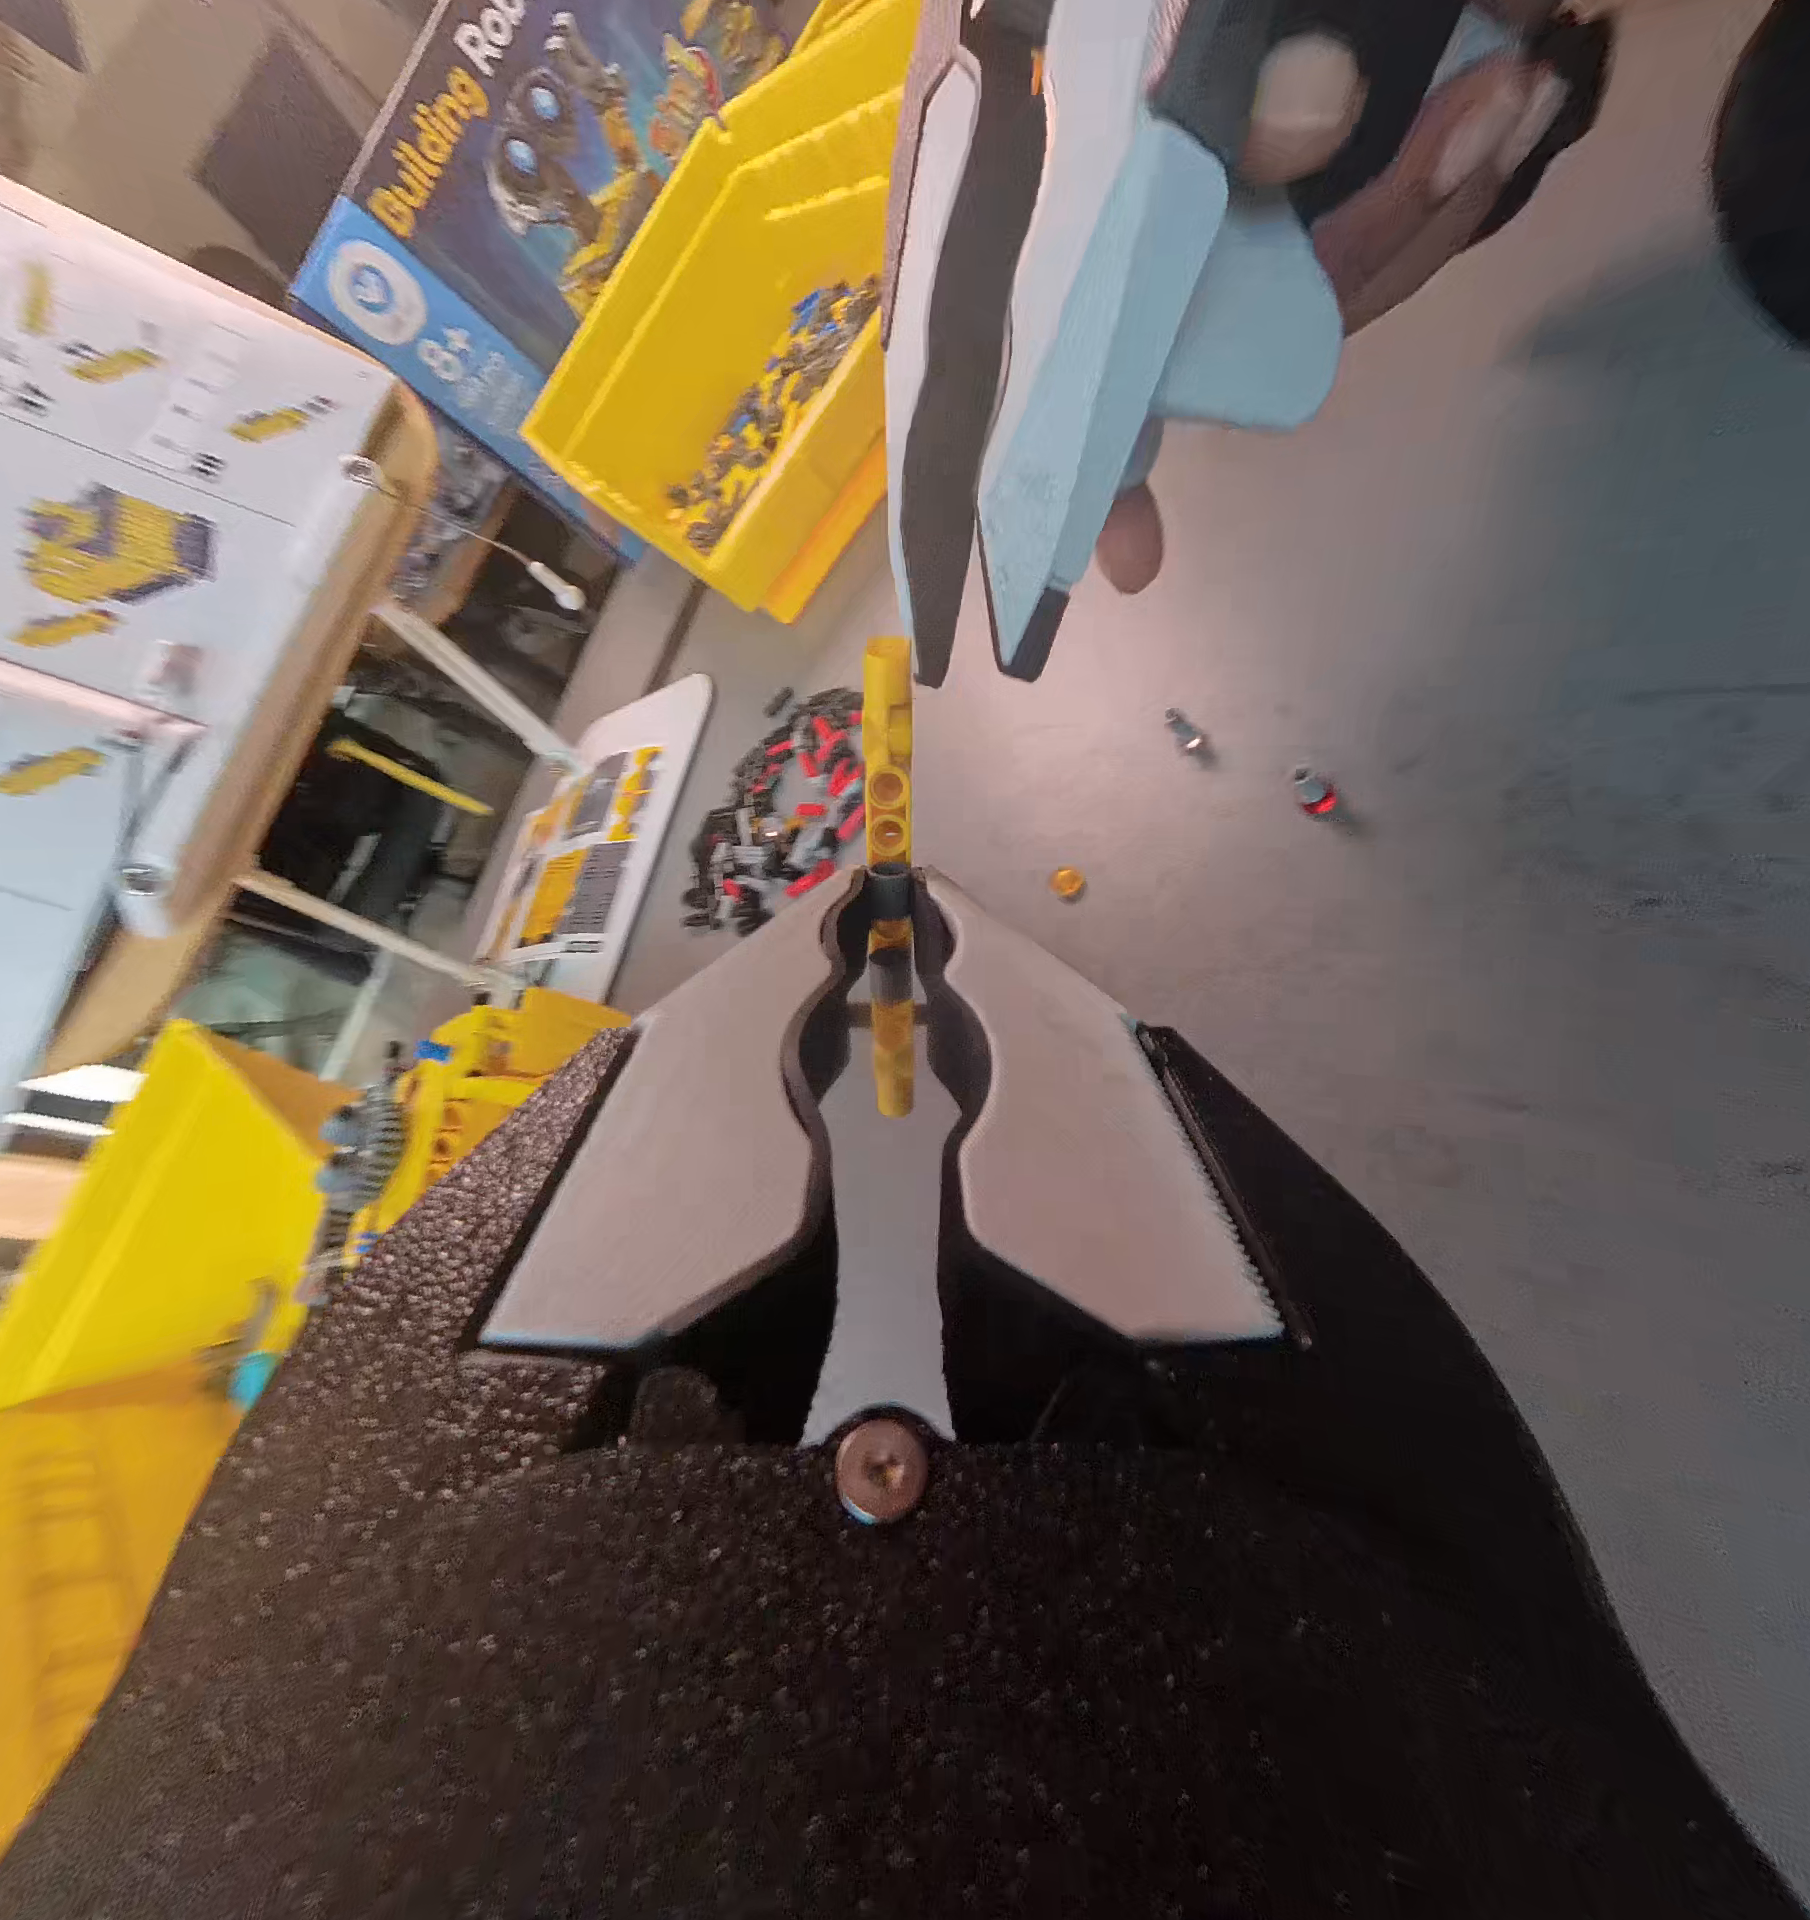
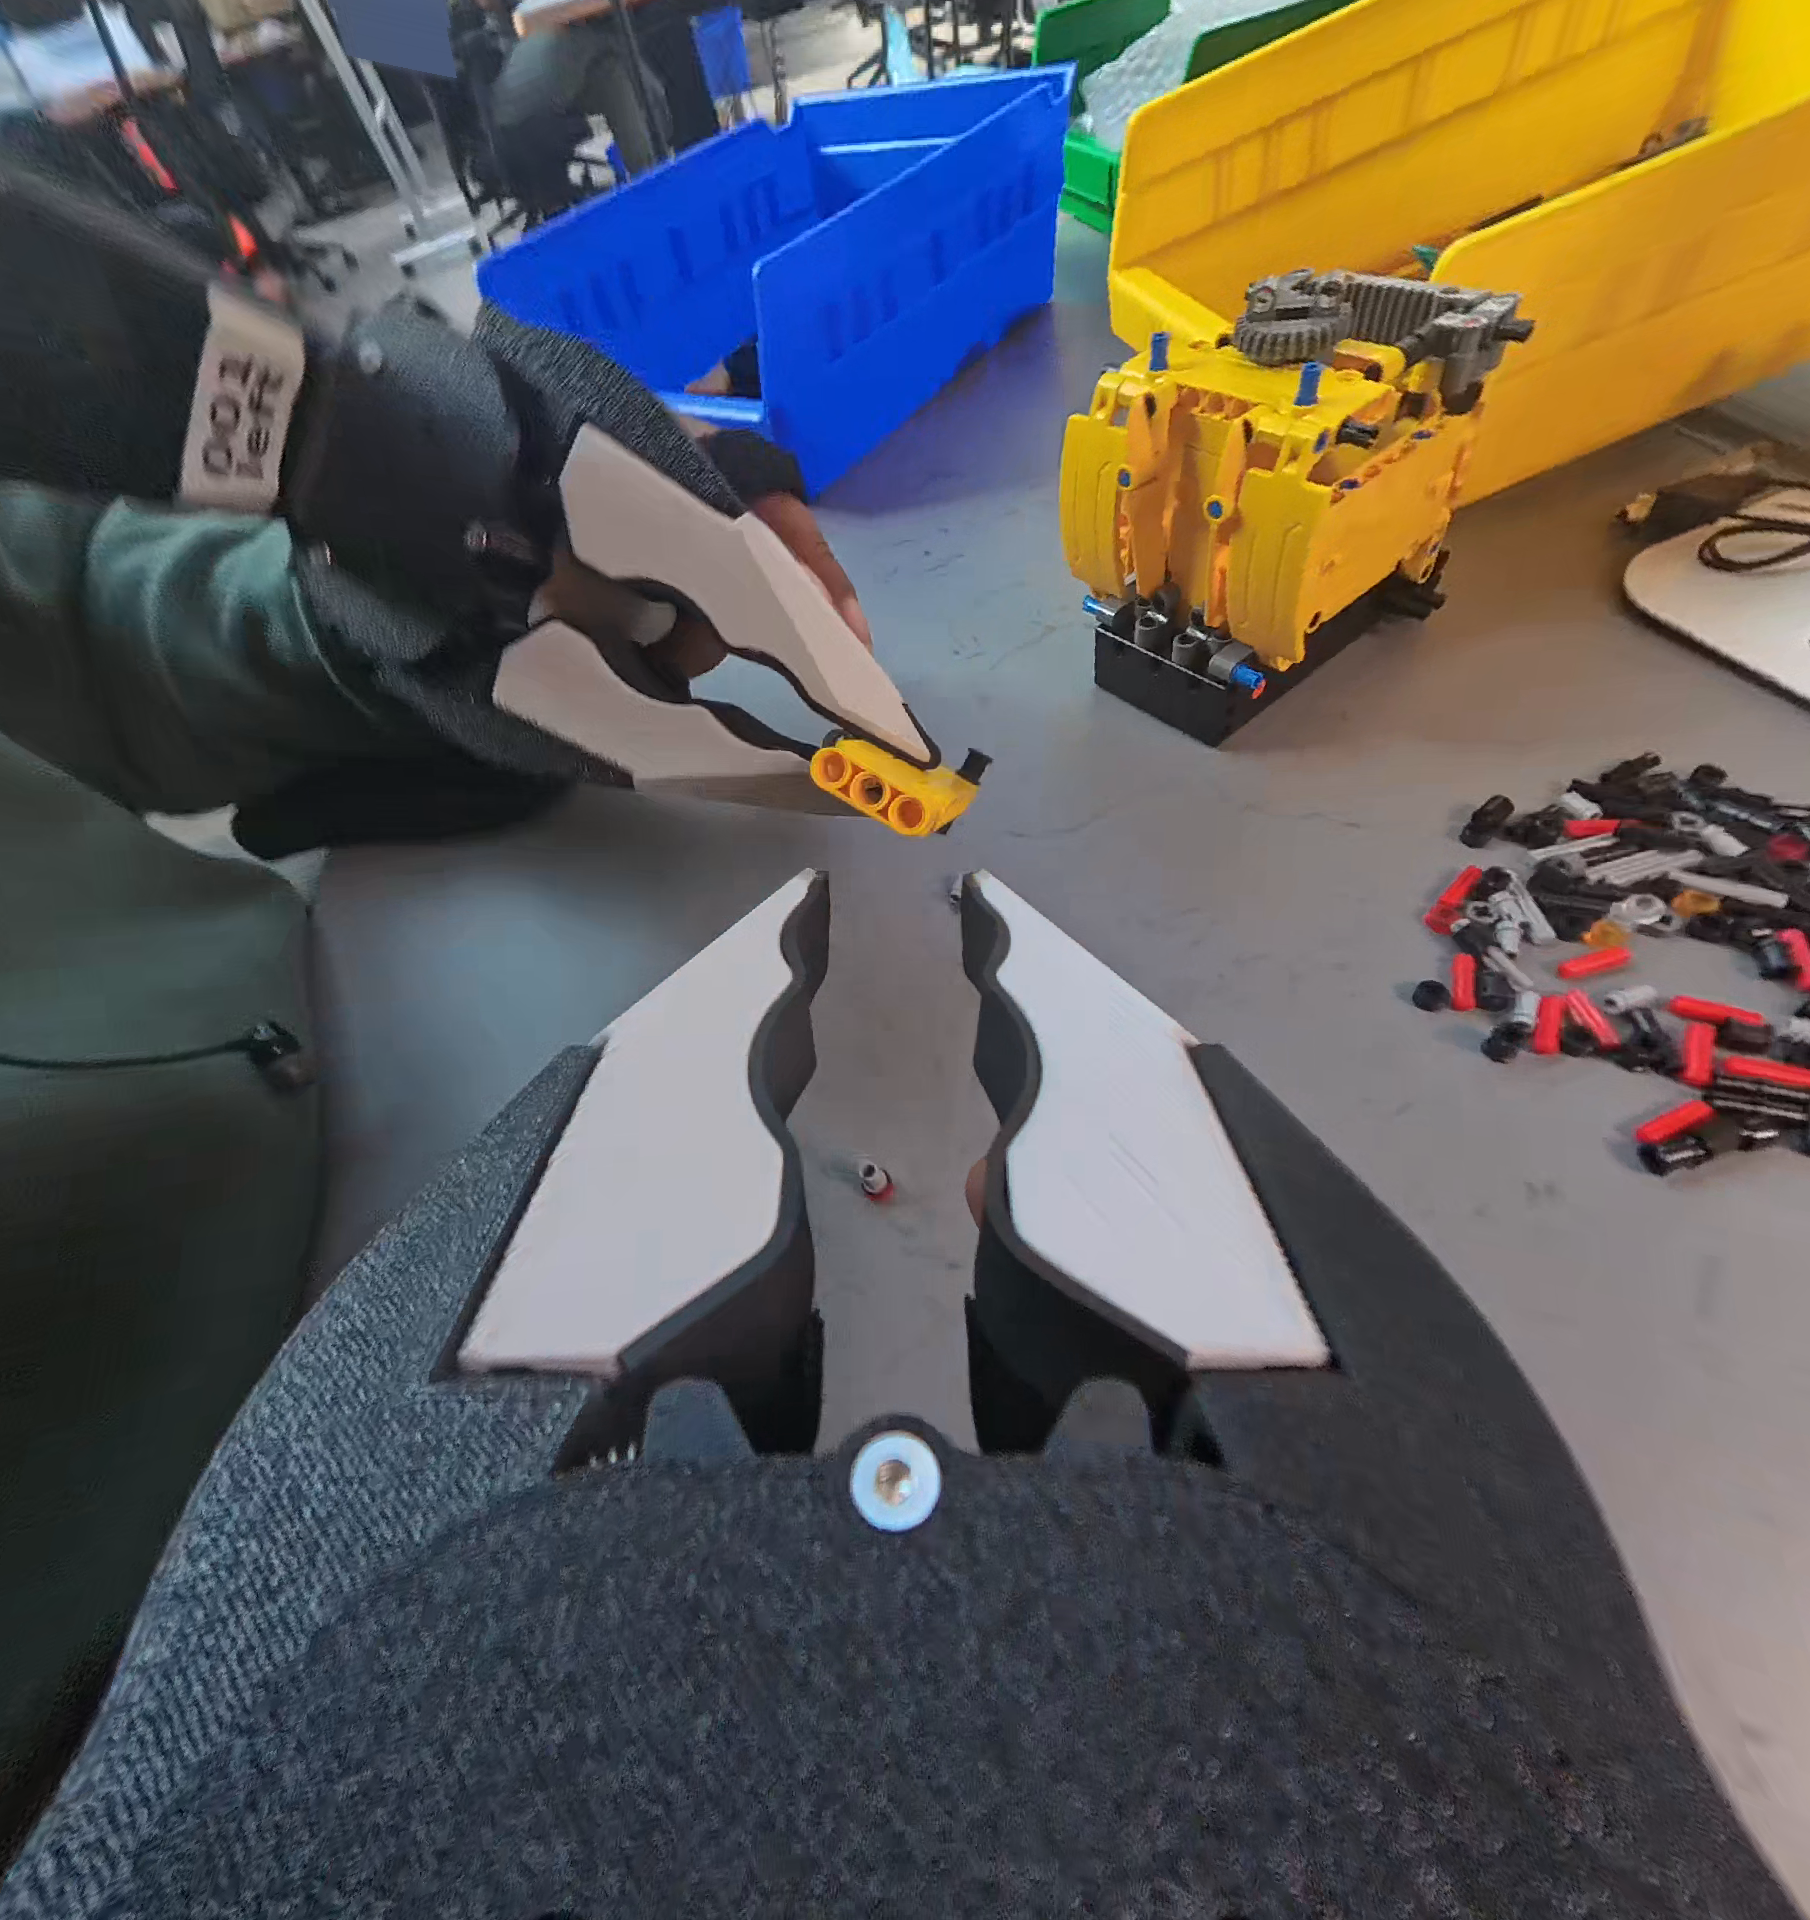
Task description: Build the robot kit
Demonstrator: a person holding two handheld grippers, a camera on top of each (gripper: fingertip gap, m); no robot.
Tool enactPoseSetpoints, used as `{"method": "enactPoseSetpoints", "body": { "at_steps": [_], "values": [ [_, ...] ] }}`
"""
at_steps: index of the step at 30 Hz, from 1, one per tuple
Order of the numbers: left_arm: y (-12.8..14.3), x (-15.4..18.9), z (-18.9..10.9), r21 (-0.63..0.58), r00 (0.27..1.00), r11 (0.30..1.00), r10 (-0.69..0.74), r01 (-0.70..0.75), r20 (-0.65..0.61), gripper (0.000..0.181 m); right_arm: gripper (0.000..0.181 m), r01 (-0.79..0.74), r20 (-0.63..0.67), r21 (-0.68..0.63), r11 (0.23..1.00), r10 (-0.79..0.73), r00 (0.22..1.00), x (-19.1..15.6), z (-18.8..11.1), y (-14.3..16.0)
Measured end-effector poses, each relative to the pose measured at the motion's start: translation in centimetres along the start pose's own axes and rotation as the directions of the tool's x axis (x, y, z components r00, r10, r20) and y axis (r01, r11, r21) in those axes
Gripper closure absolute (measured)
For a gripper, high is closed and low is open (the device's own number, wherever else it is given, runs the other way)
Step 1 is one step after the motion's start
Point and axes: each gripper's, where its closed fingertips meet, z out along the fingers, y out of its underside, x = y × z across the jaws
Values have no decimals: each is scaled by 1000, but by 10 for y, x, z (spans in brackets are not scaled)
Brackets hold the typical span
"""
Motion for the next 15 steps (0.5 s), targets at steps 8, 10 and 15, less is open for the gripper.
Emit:
{"method": "enactPoseSetpoints", "body": {
  "at_steps": [8,10,15],
  "values": [
    [-11,-5,2,-123,857,892,452,-435,246,175,150,-179,2,116,977,180,984,-4,14,-11],
    [-13,-1,3,-105,858,889,458,-446,231,174,152,-113,1,75,991,113,994,-4,11,-7],
    [-20,46,-10,110,941,986,-80,122,-330,147,156,192,71,-3,981,-192,979,-14,-8,1]
  ]
}}
